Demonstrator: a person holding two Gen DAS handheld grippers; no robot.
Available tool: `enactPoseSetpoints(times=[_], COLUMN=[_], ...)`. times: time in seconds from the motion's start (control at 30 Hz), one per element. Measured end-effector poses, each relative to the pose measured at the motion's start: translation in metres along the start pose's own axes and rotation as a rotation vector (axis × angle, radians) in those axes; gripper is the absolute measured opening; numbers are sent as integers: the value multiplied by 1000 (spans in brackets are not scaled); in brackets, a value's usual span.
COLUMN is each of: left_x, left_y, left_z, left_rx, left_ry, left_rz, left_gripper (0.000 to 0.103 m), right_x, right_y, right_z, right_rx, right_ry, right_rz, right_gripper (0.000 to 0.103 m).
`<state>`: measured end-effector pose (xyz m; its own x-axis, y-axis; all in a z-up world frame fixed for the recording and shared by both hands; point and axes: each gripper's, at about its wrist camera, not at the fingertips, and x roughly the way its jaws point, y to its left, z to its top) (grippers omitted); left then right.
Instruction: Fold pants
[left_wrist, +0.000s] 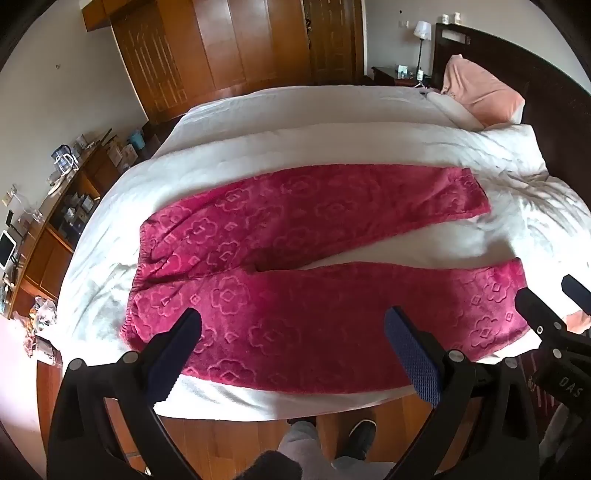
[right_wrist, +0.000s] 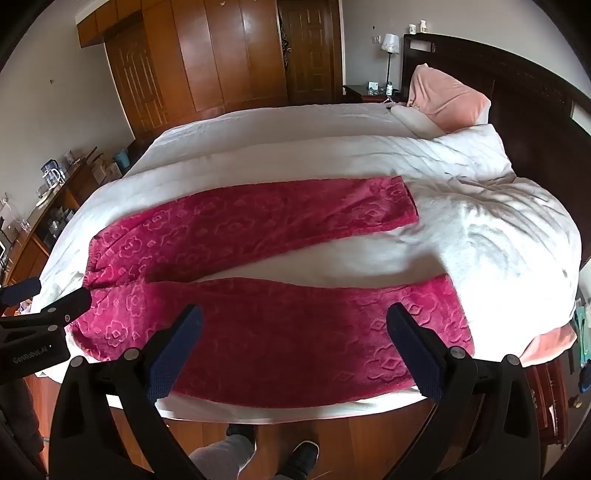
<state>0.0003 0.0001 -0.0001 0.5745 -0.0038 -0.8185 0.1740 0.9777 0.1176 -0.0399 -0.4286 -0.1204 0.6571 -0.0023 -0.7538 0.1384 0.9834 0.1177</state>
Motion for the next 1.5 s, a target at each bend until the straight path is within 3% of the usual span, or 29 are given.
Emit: enactPoseSetpoints(times=[0.37,0.77,1.5], left_x=[3,10,7], left_y=[12,6,4], left_z=[-12,-21,-21], left_rx=[-19,-37,-48], left_ry=[8,96,104], left_rz=[-10,-61,-64], left_gripper=[98,98,98], right_x=[-1,-3,-10], right_y=[-2,-4,1], right_z=[-1,-1,-4], right_rx=[0,0,0], right_ry=[0,-4,-10], right_rz=[-1,-5,-6], right_gripper=[100,100,100])
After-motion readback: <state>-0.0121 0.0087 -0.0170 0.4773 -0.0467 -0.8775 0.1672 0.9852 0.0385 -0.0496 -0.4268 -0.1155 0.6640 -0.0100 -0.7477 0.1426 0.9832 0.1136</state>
